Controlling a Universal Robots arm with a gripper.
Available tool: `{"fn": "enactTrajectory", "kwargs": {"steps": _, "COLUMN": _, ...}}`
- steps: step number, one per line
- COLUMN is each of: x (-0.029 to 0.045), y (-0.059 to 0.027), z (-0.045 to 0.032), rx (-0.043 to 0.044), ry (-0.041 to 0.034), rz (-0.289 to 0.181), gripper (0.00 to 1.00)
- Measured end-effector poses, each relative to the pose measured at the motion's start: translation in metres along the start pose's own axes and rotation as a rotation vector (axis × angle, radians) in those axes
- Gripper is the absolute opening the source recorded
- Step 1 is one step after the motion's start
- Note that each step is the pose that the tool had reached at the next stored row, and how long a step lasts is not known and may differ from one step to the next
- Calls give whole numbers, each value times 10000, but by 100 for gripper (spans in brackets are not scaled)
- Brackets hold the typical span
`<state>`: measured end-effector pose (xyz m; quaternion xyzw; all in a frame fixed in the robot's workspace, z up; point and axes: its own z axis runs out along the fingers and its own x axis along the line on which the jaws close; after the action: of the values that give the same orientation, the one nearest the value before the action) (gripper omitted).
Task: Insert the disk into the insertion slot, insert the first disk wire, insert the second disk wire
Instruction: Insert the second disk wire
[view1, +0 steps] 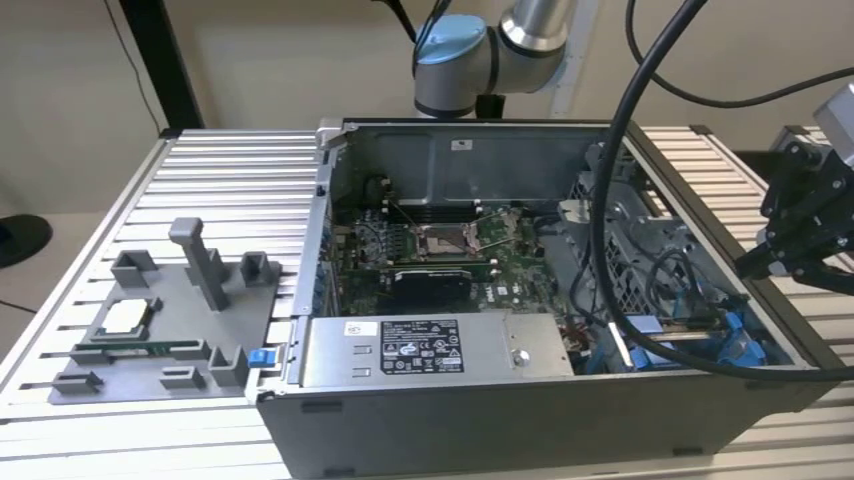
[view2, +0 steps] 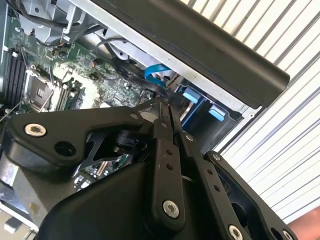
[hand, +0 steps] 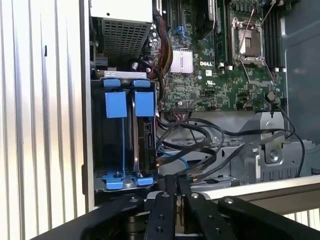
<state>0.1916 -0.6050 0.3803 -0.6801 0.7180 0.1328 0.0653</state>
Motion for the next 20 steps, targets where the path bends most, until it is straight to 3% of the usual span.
{"fn": "enactTrajectory", "kwargs": {"steps": 20, "x": 27, "y": 1, "z": -25, "rx": 9, "ry": 0, "rz": -2, "gripper": 0}}
